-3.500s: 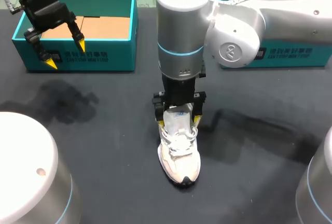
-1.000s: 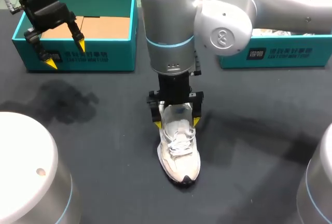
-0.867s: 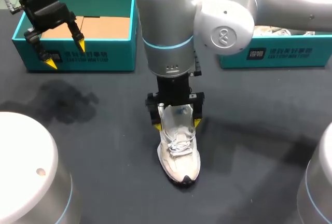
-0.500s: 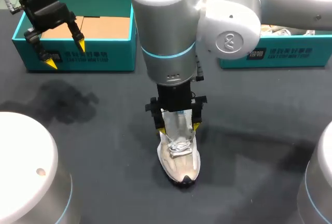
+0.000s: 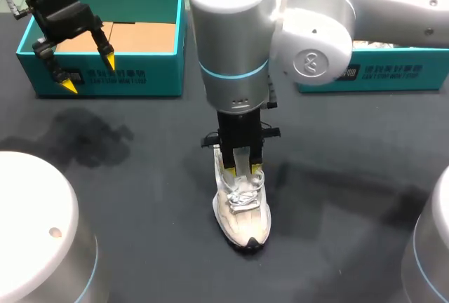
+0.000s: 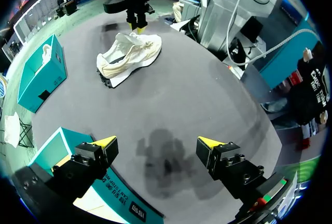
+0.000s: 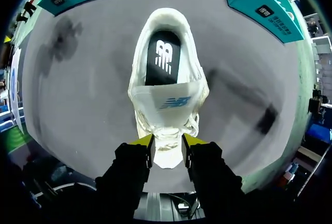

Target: Take the shoe out of the shoebox, open the shoe tongue, remove and reinsert the insole, then place the shoe into the shoebox

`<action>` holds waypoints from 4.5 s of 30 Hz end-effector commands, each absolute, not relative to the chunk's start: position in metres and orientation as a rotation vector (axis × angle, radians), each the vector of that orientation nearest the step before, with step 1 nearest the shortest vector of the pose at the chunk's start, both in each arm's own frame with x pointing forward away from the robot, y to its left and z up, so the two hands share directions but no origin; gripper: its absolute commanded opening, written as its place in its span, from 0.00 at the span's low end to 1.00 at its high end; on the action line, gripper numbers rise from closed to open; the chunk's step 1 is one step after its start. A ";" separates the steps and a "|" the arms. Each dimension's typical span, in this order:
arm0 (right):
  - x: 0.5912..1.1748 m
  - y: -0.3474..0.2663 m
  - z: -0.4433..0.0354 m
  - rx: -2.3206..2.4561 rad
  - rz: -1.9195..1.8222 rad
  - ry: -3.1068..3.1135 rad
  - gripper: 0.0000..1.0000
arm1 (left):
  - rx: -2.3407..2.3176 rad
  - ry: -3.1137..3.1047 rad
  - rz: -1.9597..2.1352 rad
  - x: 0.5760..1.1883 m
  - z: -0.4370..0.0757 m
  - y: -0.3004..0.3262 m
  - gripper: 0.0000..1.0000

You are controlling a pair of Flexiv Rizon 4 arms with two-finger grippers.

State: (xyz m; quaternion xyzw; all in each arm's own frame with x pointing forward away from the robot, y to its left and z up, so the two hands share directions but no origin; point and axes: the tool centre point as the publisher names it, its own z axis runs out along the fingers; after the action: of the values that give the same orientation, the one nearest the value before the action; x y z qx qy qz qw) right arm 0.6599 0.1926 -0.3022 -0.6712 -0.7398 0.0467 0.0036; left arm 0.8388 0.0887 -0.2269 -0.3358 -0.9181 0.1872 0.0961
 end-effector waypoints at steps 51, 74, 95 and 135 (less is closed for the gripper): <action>0.690 0.200 -0.283 -1.950 -0.025 -2.595 0.40 | -0.996 -2.721 0.552 0.839 -0.227 0.089 1.00; 0.710 0.208 -0.247 -0.518 -0.055 -3.158 1.00 | -0.996 -2.721 0.552 0.839 -0.227 0.089 1.00; 0.736 0.180 -0.243 -0.224 0.077 -3.276 1.00 | -0.996 -2.721 0.552 0.839 -0.227 0.089 1.00; 0.822 0.198 -0.324 -0.020 -0.001 -3.260 1.00 | -0.996 -2.721 0.552 0.839 -0.227 0.089 1.00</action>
State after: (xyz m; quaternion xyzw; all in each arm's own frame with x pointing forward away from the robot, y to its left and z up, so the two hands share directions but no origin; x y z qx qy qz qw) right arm 0.8178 0.1912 -0.3155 -0.0061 -0.9981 -0.0039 -0.0619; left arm 0.8388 0.0887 -0.2268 -0.3357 -0.9181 0.1872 0.0961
